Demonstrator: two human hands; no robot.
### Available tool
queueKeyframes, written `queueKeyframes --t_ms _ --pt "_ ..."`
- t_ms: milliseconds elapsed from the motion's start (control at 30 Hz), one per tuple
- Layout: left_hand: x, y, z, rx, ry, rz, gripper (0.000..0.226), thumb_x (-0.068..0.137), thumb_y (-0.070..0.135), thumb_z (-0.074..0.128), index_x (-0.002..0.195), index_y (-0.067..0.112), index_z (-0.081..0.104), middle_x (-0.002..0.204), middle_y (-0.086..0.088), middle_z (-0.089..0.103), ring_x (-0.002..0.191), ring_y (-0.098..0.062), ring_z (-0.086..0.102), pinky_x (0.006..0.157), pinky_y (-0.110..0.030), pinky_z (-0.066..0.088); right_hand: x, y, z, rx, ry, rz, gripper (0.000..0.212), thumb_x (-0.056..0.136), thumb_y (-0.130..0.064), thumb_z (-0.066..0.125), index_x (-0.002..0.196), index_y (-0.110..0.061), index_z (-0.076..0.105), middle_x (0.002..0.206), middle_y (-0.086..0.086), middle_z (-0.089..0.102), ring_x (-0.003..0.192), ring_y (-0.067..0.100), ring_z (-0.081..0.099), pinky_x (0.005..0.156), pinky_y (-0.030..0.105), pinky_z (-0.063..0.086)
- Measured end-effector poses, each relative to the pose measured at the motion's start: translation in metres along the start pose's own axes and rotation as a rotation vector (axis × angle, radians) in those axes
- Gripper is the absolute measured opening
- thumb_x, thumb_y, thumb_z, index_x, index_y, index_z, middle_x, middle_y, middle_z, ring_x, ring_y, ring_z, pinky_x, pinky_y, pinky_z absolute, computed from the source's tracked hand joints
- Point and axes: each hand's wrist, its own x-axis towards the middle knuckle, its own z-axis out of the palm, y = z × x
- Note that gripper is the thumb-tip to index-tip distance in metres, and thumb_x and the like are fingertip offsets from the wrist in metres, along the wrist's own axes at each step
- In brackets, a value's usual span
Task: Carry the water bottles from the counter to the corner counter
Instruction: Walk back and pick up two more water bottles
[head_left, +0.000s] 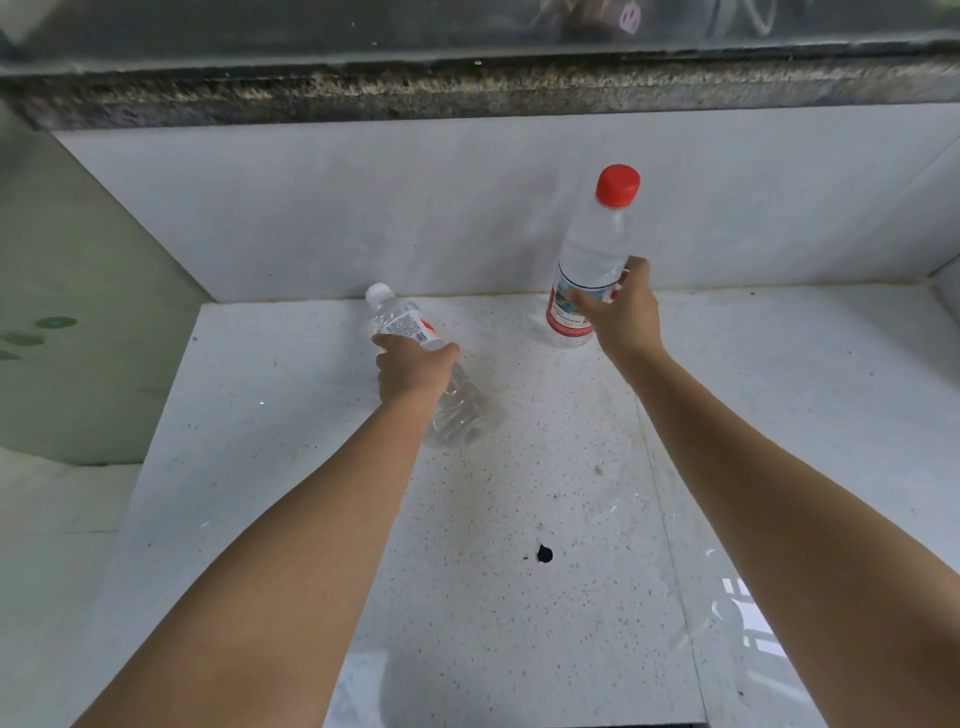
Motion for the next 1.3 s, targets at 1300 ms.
queueKeyframes --t_ms 1300 --pt "-0.109 -0.242 -0.234 -0.384 0.656 -0.141 0.067 0.07 0.022 0.069 0.128 0.022 0.034 0.105 -0.001 0.057 0.084 -0.025 0.056 0.072 -0.032 0.043 -0.222 -0.078 0.182 0.049 -0.622 -0.434 0.048 0.074 -0.034 0.069 0.108 -0.014 0.042 0.095 -0.007 0.051 0.077 0.002 0.051 0.054 0.007 0.036"
